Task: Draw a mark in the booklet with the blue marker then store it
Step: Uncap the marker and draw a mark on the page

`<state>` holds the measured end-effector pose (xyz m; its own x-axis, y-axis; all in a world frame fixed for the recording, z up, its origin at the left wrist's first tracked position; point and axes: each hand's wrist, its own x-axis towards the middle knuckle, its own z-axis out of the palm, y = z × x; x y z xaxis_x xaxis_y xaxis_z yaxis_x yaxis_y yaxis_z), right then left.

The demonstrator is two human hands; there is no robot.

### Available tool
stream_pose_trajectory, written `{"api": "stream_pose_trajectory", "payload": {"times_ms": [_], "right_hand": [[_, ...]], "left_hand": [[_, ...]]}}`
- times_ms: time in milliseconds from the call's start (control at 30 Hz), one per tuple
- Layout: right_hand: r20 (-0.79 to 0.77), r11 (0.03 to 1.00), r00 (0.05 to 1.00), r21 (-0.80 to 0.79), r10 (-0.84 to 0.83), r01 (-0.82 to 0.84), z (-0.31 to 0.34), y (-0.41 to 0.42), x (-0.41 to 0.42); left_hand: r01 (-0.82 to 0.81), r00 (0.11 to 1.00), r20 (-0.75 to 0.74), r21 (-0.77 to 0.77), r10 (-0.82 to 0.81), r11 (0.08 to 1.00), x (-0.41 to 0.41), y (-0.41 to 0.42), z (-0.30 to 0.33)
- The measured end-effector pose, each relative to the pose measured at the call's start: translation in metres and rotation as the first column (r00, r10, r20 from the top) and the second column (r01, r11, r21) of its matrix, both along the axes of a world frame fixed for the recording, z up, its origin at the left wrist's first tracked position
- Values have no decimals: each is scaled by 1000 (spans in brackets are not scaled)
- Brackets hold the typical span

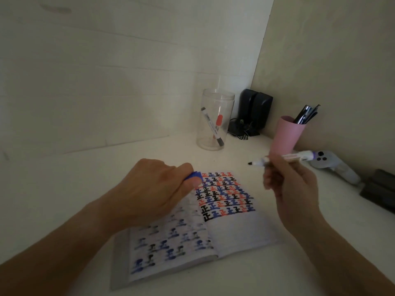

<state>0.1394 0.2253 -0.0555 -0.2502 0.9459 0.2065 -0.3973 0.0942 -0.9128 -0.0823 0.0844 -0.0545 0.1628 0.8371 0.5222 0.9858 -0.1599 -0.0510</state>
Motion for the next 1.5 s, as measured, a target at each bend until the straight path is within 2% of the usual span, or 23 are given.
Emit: {"api": "stream_pose_trajectory", "payload": {"times_ms": [67, 133, 233, 367, 533, 733, 933, 1100, 1233, 1500], "right_hand": [[131, 982, 980, 93, 152, -165, -2, -13, 2], [226, 962, 950, 123, 213, -245, -6, -25, 1], [333, 943, 916, 163, 225, -291, -15, -37, -1], [466, 925, 859, 189, 212, -330, -28, -47, -5], [528, 917, 840, 260, 128, -303, -38, -46, -4], [554, 910, 823, 267, 124, -317, -37, -49, -4], [594, 923, 804, 291, 33, -253, -39, -48, -4], [569, 920, 818, 270, 86, -284, -36, -50, -3], [607, 913, 791, 277, 77, -301, -37, -50, -2], [584, 917, 807, 270, 86, -293, -37, -50, -2]], "left_hand": [[51, 986, 166, -113, -32, 992, -8, 3, 0], [173, 942, 322, -215, -97, 961, -10, 9, -2], [306, 907, 384, -315, -174, 898, -12, 13, -8], [354, 902, 368, -332, -225, 875, -19, 18, -17], [381, 897, 364, -343, -253, 859, -25, 22, -20], [379, 895, 369, -334, -250, 863, -26, 23, -21], [379, 896, 365, -329, -253, 865, -25, 23, -20], [381, 893, 372, -324, -254, 866, -25, 22, -21], [380, 894, 369, -327, -253, 865, -26, 23, -21], [381, 893, 375, -332, -250, 863, -26, 23, -20]]}}
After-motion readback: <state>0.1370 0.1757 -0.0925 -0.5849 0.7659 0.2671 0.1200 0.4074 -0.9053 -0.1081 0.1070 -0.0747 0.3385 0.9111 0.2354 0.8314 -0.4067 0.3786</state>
